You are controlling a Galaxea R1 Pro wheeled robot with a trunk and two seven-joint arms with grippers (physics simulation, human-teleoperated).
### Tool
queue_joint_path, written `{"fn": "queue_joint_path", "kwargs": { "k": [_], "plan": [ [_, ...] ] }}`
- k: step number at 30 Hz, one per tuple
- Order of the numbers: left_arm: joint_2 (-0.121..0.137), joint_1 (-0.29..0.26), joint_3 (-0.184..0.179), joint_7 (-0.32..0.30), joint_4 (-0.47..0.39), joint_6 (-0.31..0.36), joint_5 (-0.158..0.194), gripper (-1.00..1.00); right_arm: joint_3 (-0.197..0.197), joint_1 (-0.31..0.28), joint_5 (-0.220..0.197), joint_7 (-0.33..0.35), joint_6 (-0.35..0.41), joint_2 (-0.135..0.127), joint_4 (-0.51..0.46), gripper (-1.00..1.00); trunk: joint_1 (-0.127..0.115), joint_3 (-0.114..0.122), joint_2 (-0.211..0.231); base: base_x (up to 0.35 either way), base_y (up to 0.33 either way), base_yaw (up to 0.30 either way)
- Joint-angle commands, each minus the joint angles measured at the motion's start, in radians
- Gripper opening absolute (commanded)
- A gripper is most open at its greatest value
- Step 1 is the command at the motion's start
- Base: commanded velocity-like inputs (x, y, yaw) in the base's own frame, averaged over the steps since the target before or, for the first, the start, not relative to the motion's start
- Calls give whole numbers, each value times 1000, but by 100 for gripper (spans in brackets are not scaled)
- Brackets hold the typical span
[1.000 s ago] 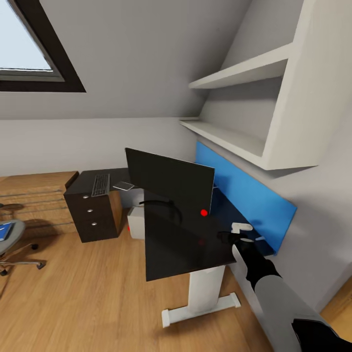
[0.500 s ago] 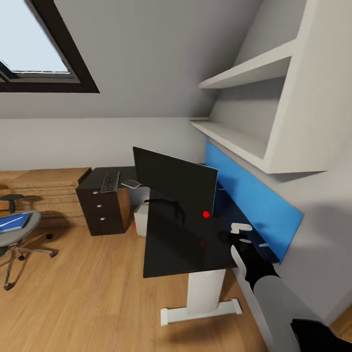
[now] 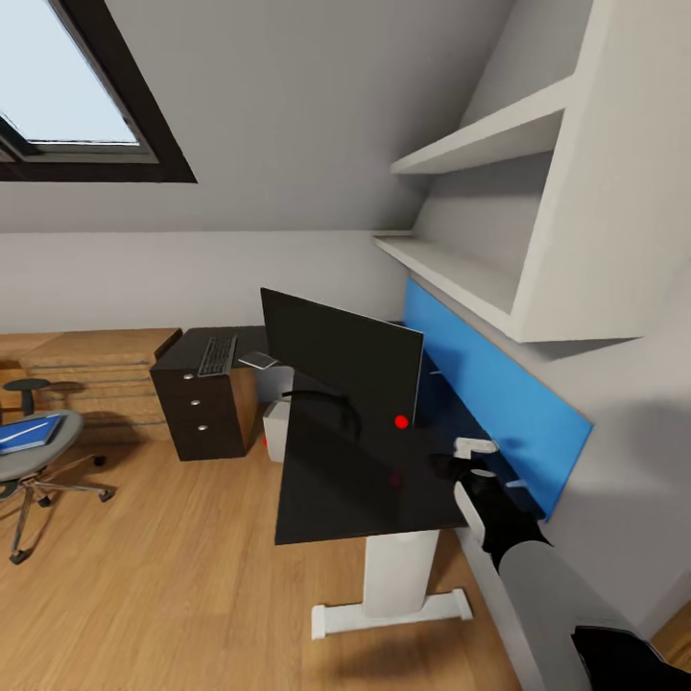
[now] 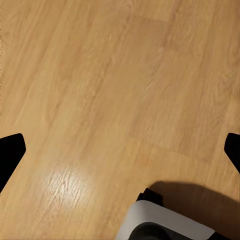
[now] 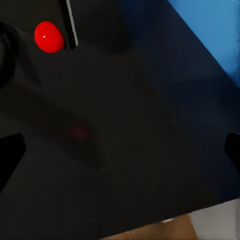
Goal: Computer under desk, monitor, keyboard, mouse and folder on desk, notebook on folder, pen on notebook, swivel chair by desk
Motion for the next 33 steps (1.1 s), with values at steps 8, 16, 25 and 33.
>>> {"fn": "queue_joint_path", "kwargs": {
  "k": [8, 16, 25, 33],
  "plan": [
    [0, -1, -2, 0, 0, -15, 11, 100, -5, -1, 2, -27, -94, -16, 21, 100, 0, -2, -2, 62, -84, 0],
    [0, -1, 0, 2, 0, -27, 12, 100, -3, 0, 3, -35, -184, -25, 66, 100, 0, -2, -2, 74, -7, 0],
    [0, -1, 18, 2, -1, -33, 12, 100, -2, 0, 3, -36, -232, -26, 98, 100, 0, -2, -2, 125, -1, 0],
    [0, -1, 19, 2, -1, -39, 12, 100, -3, 0, 3, -36, -235, -26, 100, 100, 0, -2, -2, 150, 0, 0]
  ]
}}
